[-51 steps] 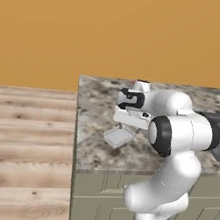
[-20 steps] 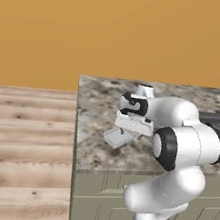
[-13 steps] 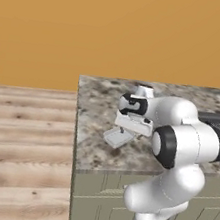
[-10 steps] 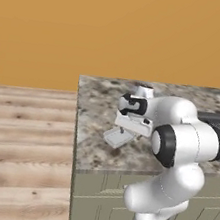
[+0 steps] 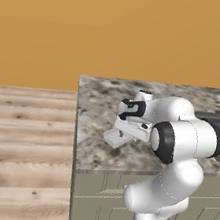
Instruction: Pick the tupperware and colander and place them in the sink. Then turn on the water.
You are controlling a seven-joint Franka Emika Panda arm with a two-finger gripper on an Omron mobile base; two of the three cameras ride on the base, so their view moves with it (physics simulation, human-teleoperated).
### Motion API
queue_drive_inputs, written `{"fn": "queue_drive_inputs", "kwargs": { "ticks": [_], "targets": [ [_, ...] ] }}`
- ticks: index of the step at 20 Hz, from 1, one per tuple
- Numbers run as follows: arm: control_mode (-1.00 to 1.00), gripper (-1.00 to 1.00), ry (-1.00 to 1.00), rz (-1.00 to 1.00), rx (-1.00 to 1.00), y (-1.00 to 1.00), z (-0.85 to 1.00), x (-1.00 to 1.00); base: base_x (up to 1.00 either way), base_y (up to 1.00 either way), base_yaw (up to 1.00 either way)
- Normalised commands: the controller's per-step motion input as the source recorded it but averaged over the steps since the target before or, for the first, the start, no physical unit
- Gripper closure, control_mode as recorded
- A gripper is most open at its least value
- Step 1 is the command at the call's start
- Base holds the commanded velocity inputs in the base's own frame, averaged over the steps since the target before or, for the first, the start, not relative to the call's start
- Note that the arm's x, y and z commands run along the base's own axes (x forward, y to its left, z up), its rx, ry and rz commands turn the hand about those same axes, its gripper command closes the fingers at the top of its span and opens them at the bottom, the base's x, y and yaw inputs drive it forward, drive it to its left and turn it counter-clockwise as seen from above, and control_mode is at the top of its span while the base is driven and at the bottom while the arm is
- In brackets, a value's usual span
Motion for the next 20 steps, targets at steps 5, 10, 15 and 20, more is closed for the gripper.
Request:
{"fn": "queue_drive_inputs", "kwargs": {
  "ticks": [5,10,15,20],
  "targets": [
    [-1.0,-1.0,0.0,-0.05,0.0,0.0,-0.07,0.11,0.0,0.0,0.0],
    [-1.0,-1.0,0.0,-0.03,0.0,0.0,-0.03,0.12,0.0,0.0,0.0],
    [-1.0,-1.0,0.0,-0.02,0.0,0.0,-0.14,0.0,0.0,0.0,0.0],
    [-1.0,-1.0,0.0,-0.02,0.0,0.0,-0.2,0.0,0.0,0.0,0.0]
  ]
}}
